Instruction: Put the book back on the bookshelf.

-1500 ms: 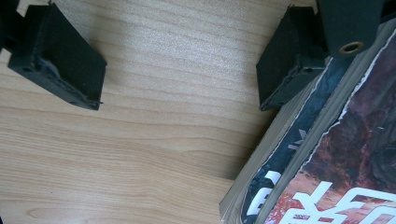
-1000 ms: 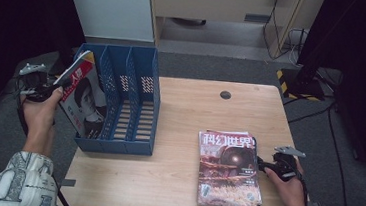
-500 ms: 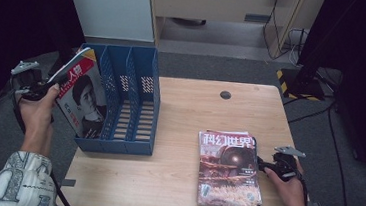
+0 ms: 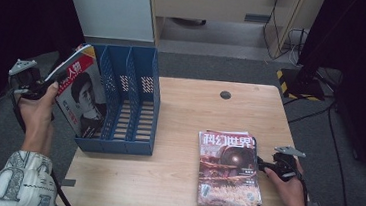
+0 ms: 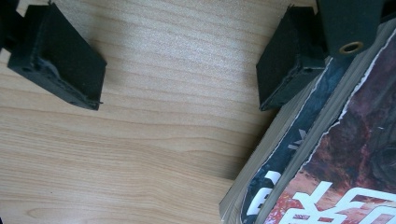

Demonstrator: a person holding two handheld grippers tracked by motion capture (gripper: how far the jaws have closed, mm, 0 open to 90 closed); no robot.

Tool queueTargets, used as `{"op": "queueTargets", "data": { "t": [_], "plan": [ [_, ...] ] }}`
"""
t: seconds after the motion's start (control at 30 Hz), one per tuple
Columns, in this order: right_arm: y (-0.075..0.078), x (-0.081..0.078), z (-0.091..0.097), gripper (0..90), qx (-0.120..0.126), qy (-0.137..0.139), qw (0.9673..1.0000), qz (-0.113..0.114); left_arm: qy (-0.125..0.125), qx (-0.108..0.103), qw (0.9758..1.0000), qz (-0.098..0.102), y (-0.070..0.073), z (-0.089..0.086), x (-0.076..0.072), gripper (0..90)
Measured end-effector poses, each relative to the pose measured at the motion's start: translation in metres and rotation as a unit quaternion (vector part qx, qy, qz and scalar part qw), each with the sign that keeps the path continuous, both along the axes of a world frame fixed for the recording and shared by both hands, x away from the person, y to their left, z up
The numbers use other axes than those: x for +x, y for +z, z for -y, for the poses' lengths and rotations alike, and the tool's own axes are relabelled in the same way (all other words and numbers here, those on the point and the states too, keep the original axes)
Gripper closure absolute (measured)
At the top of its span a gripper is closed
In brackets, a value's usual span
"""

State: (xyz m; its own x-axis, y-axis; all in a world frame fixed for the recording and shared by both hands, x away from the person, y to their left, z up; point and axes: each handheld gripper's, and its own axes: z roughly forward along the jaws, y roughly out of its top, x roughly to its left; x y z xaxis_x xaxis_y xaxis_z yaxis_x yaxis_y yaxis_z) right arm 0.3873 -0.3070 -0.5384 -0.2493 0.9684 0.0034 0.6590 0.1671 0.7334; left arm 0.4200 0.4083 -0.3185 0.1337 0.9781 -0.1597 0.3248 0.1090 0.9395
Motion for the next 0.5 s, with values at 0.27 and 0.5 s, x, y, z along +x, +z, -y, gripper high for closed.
{"op": "queueTargets", "data": {
  "t": [0.27,0.5],
  "plan": [
    [0.0000,0.0000,0.0000,15.7,0.000,0.000,1.0000,0.000,-0.001,-0.007,0.9999,0.012,0.0000,0.0041,0.0037,86.4],
    [0.0000,0.0000,0.0000,15.6,0.000,0.000,1.0000,0.000,-0.005,-0.007,0.9997,0.022,-0.0006,0.0100,0.0066,86.3]
  ]
}}
